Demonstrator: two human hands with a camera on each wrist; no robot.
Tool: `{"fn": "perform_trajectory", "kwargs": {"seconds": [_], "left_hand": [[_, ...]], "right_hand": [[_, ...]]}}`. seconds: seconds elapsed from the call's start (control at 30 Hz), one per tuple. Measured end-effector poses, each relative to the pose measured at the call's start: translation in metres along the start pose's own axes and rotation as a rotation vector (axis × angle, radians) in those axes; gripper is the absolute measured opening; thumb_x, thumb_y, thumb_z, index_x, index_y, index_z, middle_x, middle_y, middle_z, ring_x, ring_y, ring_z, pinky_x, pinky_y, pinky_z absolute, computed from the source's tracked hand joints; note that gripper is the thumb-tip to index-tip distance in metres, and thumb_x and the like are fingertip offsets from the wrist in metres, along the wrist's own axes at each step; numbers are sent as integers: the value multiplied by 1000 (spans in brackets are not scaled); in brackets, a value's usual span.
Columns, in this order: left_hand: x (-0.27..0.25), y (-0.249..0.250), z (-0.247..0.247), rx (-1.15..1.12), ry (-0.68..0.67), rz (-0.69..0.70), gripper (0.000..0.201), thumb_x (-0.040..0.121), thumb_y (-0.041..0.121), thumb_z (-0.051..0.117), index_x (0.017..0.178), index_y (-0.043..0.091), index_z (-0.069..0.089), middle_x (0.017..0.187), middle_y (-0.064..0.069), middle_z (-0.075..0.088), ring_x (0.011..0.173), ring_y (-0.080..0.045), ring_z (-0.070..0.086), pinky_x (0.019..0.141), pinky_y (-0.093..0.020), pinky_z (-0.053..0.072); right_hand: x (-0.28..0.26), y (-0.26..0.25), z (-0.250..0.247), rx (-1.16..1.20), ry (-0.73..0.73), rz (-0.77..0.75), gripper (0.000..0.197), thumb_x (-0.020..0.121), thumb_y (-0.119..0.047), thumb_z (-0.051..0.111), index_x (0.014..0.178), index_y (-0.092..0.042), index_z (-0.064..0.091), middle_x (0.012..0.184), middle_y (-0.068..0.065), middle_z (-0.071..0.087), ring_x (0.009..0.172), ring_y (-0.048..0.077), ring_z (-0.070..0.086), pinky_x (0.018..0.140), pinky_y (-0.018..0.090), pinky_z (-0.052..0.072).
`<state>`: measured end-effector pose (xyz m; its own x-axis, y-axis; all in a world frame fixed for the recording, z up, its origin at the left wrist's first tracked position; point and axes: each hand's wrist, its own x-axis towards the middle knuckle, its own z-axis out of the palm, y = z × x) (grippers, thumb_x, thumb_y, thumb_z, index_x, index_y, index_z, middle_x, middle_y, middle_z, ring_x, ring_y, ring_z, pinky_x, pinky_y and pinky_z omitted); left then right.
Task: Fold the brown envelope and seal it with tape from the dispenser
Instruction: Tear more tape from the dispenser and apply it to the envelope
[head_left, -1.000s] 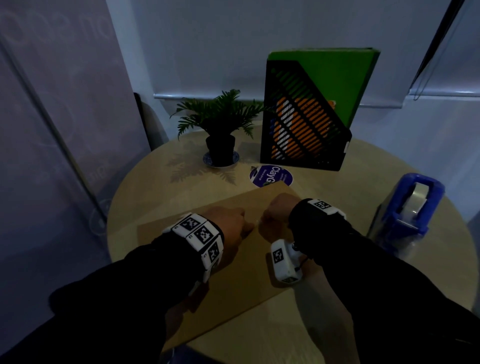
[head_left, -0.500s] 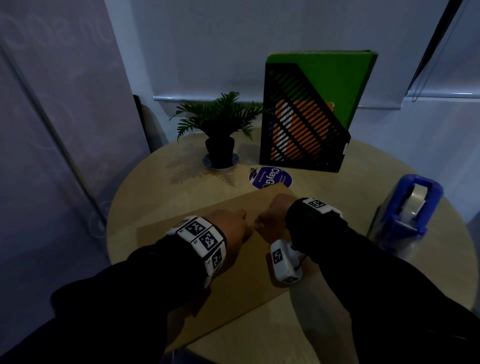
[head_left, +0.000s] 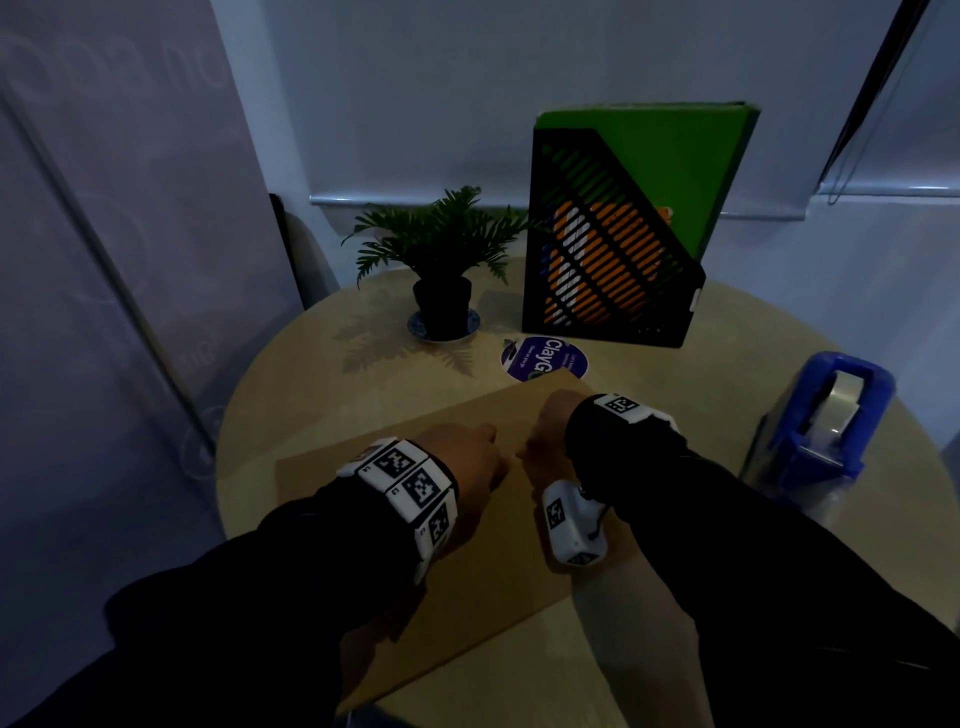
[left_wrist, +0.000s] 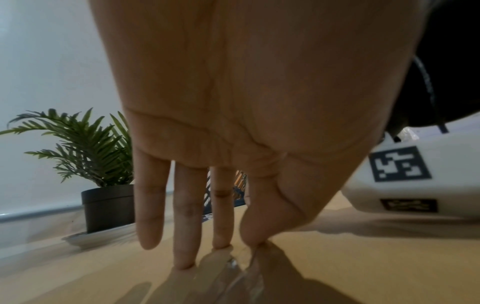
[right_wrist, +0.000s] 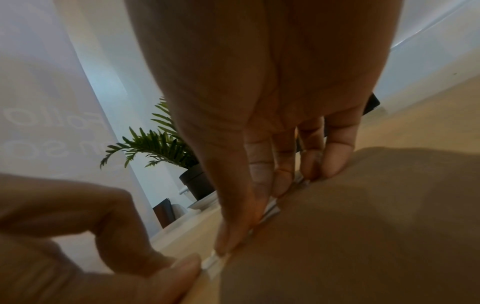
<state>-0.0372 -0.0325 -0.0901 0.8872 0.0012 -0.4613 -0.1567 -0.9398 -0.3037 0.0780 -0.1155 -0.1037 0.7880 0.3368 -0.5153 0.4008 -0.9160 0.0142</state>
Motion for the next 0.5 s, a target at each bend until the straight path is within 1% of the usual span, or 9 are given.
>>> {"fn": "perform_trajectory", "kwargs": {"seconds": [0.07,0.1,0.13,0.2,0.23,0.3,0.4,0.43,0.5], "left_hand": [[0,0,0,-7,-11,-10,39,94,23,52,133,20,48,127,-12,38,84,-31,50,67,-34,40],[0,1,0,-18,-17,-21,40,93,23,53,133,20,48,127,-12,38,83,-30,48,67,-35,41],[-1,1,1,-26,-22,-28,41,92,22,55,133,20,48,127,-12,38,84,-30,49,68,-36,43],[-1,2,2,-38,-27,-32,42,92,21,56,133,20,48,127,-12,38,87,-32,50,71,-38,47],[-1,2,3,-49,-27,-34,42,92,21,55,133,20,47,127,-12,38,87,-32,50,71,-38,47],[-2,2,2,-60,-29,-40,44,92,21,55,135,20,46,129,-11,37,88,-31,51,72,-37,47],[-3,3,2,-73,-32,-34,47,91,21,56,137,22,46,133,-12,36,98,-34,54,74,-37,47],[-3,3,1,-78,-31,-29,46,92,21,54,137,21,45,133,-12,36,100,-35,54,75,-37,47],[-4,1,1,-92,-30,-9,41,95,22,49,136,19,46,132,-13,38,103,-35,53,76,-35,45]], "right_hand": [[0,3,1,-14,-8,-13,71,87,-65,47,127,-6,57,121,10,62,113,28,58,106,40,43],[4,4,2,7,-2,-34,68,88,-63,46,125,-6,57,123,11,61,114,28,58,107,40,43],[1,5,2,27,-20,-31,61,89,-60,49,116,-6,60,117,10,61,108,27,58,105,40,44],[3,9,3,57,-5,-69,39,93,-48,51,92,-9,55,96,8,55,89,24,50,93,37,45],[6,11,4,70,9,-85,34,95,-42,49,84,-10,51,88,7,50,81,23,45,86,35,42],[5,12,5,66,51,-107,35,97,-36,47,72,-12,45,77,5,42,74,21,40,81,32,36],[12,12,9,155,16,-67,43,91,-43,57,63,-15,41,71,6,42,76,28,41,78,37,39],[11,14,9,221,5,-66,40,87,-40,64,62,-17,43,70,5,45,73,28,45,79,38,43],[13,22,8,366,45,-93,30,83,-23,70,64,-24,47,70,-3,48,72,22,50,87,37,48]]}}
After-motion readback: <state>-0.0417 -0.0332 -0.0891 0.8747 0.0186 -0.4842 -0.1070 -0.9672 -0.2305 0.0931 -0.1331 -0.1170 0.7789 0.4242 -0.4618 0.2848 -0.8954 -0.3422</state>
